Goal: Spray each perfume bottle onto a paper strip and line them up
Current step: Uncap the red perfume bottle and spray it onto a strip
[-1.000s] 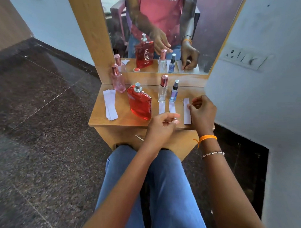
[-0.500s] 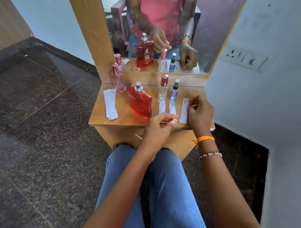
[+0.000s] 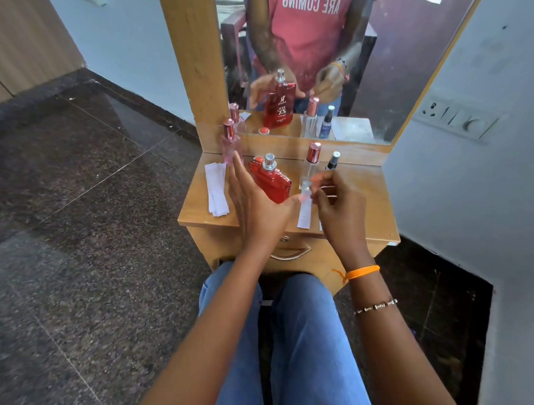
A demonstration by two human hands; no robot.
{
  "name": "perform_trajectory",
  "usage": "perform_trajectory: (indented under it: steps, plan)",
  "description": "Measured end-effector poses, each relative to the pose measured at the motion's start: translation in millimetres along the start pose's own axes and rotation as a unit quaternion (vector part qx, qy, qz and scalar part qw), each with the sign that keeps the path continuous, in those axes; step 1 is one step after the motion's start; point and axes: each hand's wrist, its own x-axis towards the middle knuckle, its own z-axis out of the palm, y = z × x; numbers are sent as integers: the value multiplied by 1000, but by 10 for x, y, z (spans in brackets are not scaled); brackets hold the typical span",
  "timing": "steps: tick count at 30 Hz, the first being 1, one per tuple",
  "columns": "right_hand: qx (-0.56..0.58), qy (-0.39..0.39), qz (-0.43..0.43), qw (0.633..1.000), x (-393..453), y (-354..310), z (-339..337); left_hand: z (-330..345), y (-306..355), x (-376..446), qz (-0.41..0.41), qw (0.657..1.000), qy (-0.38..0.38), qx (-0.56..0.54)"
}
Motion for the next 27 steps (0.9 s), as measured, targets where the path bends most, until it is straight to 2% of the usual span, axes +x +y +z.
perform_trajectory:
  steps: [3, 7, 11, 16, 17, 19, 22, 24, 25, 27]
  plan:
    - [40, -53, -1, 998, 46, -72, 78, 7, -45, 87, 22, 1000, -14, -13]
    - [65, -92, 1, 994, 186, -99, 218, -92, -170, 105, 26, 999, 6, -24]
    - [-43, -142, -86, 985, 423, -205, 494, -170, -251, 75, 33, 998, 0, -54]
    - [-180, -272, -107, 939, 727, -136, 814, -157, -308, 74, 48, 997, -3, -59]
    - [-203, -275, -110, 933, 731, -144, 826, -149, -318, 77, 49, 997, -4, -58]
    - [-208, -226, -130, 943, 713, -197, 785, -136, -330, 82, 49, 997, -7, -55]
    - [-97, -126, -139, 977, 673, -463, 499, -131, -351, 78, 48, 997, -19, -49]
    - [5, -145, -139, 980, 607, -693, 246, -127, -376, 76, 57, 997, -27, -48]
    - [16, -174, -152, 973, 560, -790, 150, -123, -387, 79, 61, 997, -30, -46]
    - [-40, -239, -179, 954, 510, -898, 78, -123, -381, 84, 63, 996, -36, -42]
